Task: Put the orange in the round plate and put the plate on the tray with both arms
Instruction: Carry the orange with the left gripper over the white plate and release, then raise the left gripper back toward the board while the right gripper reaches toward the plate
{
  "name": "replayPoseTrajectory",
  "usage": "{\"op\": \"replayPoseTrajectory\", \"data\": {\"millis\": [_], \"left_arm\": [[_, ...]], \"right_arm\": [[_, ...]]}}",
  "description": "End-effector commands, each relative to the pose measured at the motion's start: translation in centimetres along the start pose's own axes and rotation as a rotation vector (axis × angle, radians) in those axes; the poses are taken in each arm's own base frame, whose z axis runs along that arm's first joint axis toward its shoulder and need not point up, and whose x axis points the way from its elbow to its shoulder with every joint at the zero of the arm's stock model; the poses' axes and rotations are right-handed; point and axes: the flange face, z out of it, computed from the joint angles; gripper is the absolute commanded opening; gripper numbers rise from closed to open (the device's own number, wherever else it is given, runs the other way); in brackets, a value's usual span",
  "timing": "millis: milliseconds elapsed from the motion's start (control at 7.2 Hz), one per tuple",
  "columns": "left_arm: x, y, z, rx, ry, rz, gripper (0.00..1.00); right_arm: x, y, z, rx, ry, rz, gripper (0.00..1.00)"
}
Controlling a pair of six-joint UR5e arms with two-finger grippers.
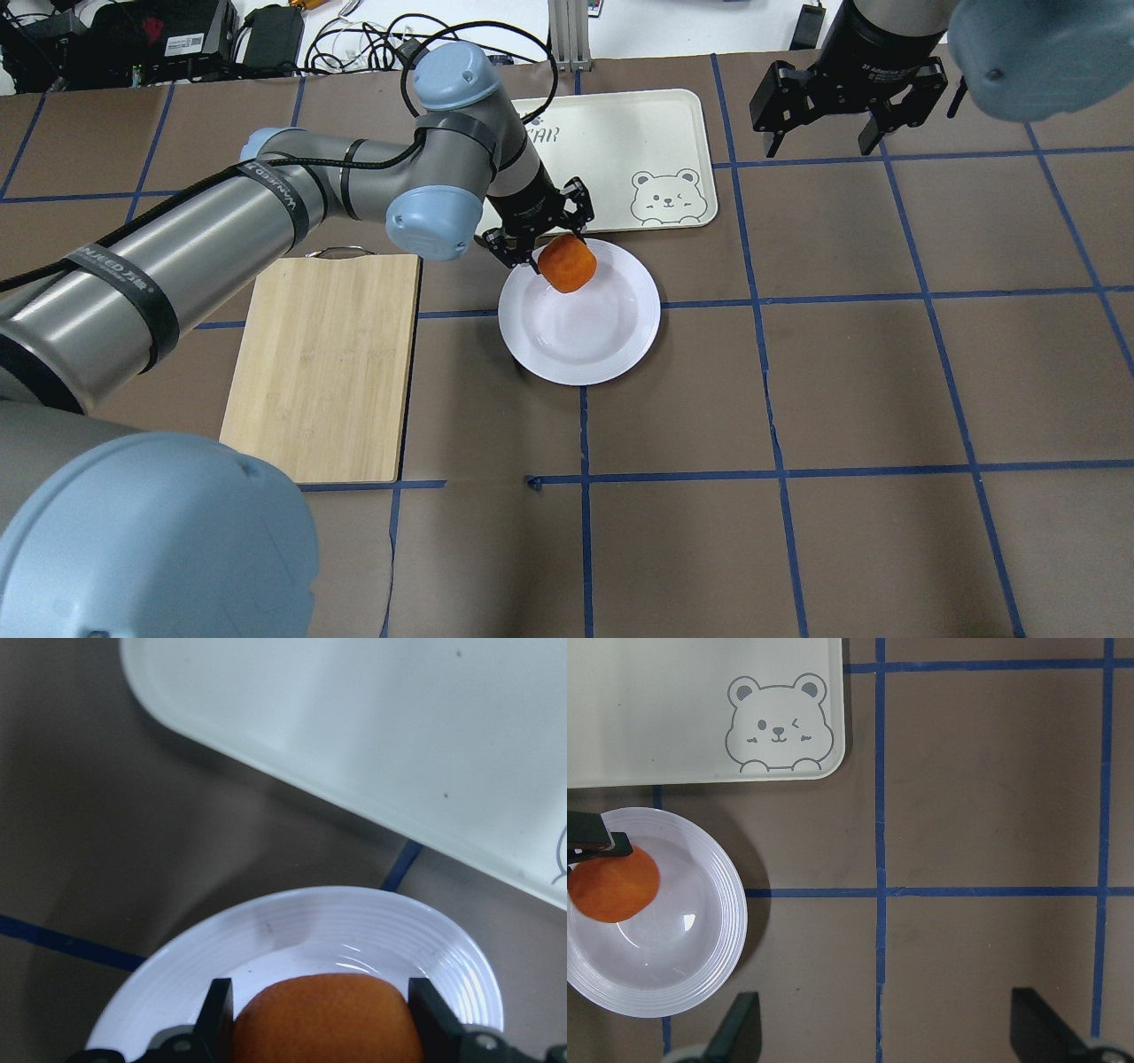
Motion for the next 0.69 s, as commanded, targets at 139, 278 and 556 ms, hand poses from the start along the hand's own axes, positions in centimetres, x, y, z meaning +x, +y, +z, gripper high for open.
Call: {"op": "replayPoseTrajectory", "data": {"millis": [139, 278, 556], "left_arm": [[-0.7, 0.2, -3.4, 0.066, -0.046, 0.050, 1.00], [-4.1, -2.5, -5.7, 0.100, -0.166, 0.195, 1.00], [-10.2, -6.7, -12.6, 0.143, -0.202, 0.185, 1.00]], "right_arm": [[0.0, 0.0, 0.0, 0.000, -0.001, 0.000, 1.00], [0.1, 0.0, 0.2, -0.003, 0.000, 0.004, 1.00], [0.4, -1.2, 2.6, -0.035, -0.051, 0.026, 1.00]]}}
